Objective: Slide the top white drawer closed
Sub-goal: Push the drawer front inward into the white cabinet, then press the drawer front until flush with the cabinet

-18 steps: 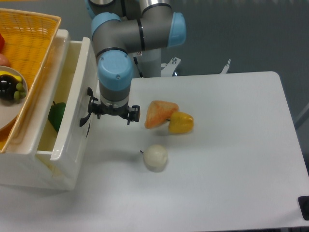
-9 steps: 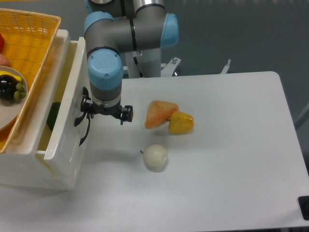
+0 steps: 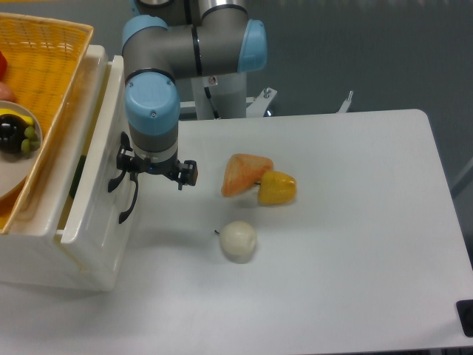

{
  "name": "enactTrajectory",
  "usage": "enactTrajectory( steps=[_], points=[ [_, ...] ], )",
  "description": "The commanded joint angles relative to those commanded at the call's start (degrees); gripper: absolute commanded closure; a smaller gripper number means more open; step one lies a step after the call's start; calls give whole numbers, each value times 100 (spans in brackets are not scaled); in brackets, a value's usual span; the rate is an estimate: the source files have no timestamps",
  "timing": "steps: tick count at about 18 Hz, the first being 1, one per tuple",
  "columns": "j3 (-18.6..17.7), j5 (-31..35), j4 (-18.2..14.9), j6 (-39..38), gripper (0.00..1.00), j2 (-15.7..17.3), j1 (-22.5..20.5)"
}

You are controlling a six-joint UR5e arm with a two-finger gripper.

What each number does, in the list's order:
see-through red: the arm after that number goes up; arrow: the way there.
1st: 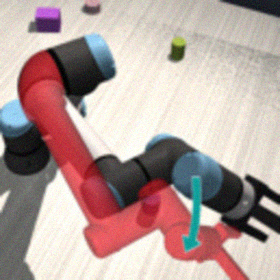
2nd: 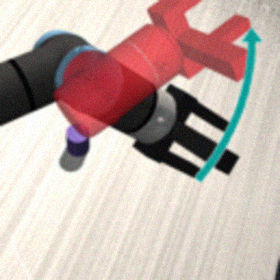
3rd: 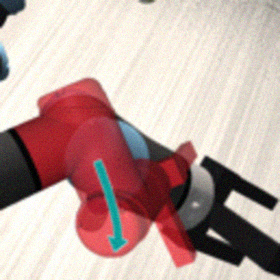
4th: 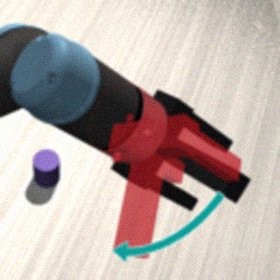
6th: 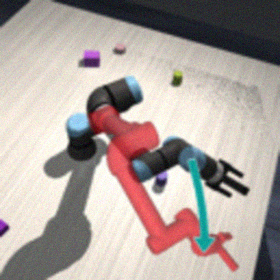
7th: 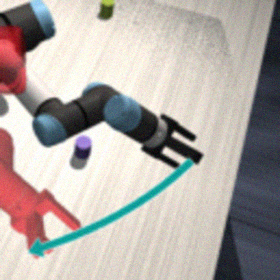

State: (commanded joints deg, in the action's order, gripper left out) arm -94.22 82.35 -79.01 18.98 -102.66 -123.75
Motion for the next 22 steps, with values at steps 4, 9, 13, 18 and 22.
enactTrajectory(
  steps=[4, 9, 13, 18, 22],
  points=[
    [-9, 0, 9, 0, 0, 0, 0],
    [-9, -9, 0, -44, 0, 9, 61],
    [-17, 0, 0, -61, 0, 9, 79],
    [-18, 0, 0, -53, 0, 26, 88],
    [-18, 0, 9, -53, 0, 35, 88]
  ],
)
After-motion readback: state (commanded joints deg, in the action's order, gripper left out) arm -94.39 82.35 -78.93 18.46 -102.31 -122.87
